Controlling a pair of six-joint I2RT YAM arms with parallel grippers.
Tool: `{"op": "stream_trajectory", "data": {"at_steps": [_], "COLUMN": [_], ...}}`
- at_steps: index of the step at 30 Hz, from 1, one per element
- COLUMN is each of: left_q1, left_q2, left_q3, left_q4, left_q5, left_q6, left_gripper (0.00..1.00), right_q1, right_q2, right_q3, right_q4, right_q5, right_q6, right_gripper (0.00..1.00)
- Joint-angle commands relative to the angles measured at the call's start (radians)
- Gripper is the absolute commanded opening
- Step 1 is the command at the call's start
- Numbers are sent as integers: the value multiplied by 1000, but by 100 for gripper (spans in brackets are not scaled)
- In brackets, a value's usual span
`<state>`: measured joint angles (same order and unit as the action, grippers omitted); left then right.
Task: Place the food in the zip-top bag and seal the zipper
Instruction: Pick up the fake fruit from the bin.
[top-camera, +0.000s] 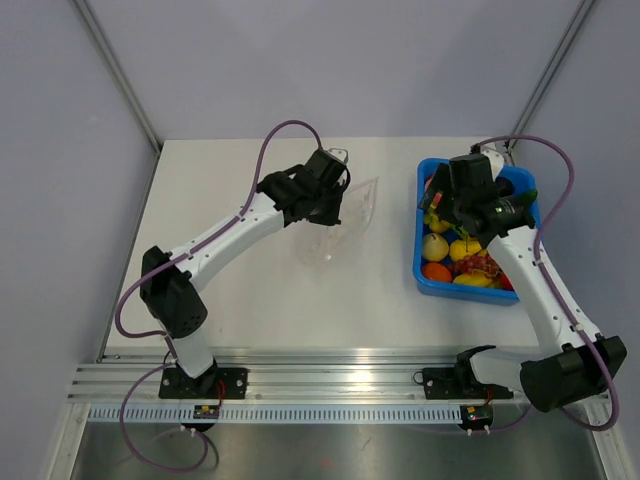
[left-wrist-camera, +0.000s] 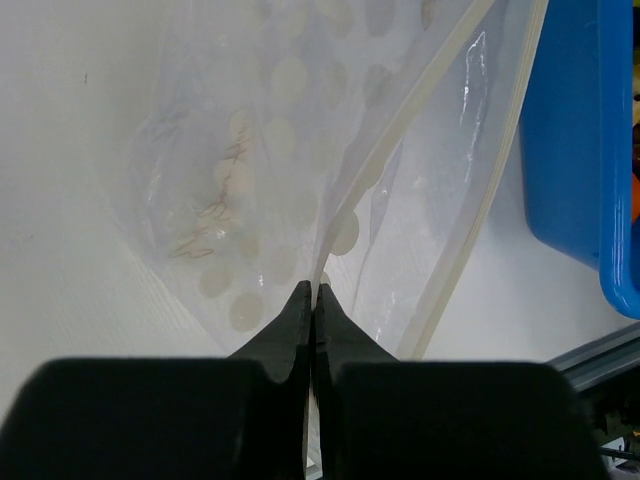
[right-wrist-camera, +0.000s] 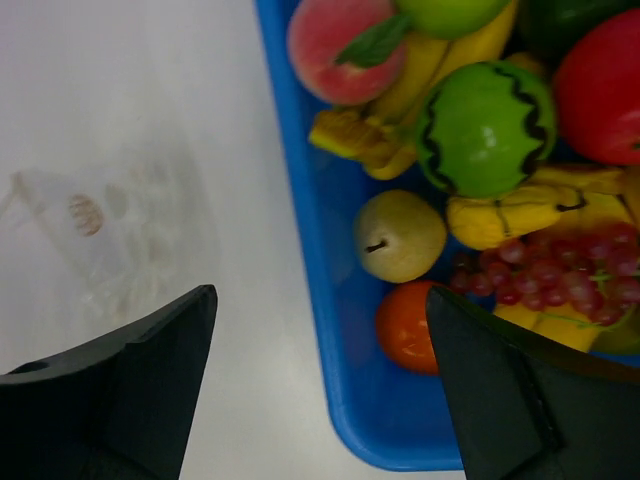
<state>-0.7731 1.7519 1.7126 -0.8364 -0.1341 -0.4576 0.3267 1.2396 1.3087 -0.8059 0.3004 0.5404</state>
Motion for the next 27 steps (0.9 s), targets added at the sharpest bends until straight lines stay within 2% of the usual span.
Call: {"op": "stream_trajectory", "data": {"at_steps": [1,7,27], "left_q1": [-5,-5,-5], "left_q2": [6,14,11], "left_q3": [51,54,73], "left_q4": [31,28,-9], "left_q5": [11,18,11], "left_q6": [-1,3,30], "left_gripper": [0,0,0], "right_q1": [-122,-273,-374], "right_q2": [33,155,330], "right_q3": [20,5,-72], "right_q4": [-16,37,261], "right_q5": [100,14,-90], "right_q6": [-86,-129,-241], "right_gripper": [94,98,100]}}
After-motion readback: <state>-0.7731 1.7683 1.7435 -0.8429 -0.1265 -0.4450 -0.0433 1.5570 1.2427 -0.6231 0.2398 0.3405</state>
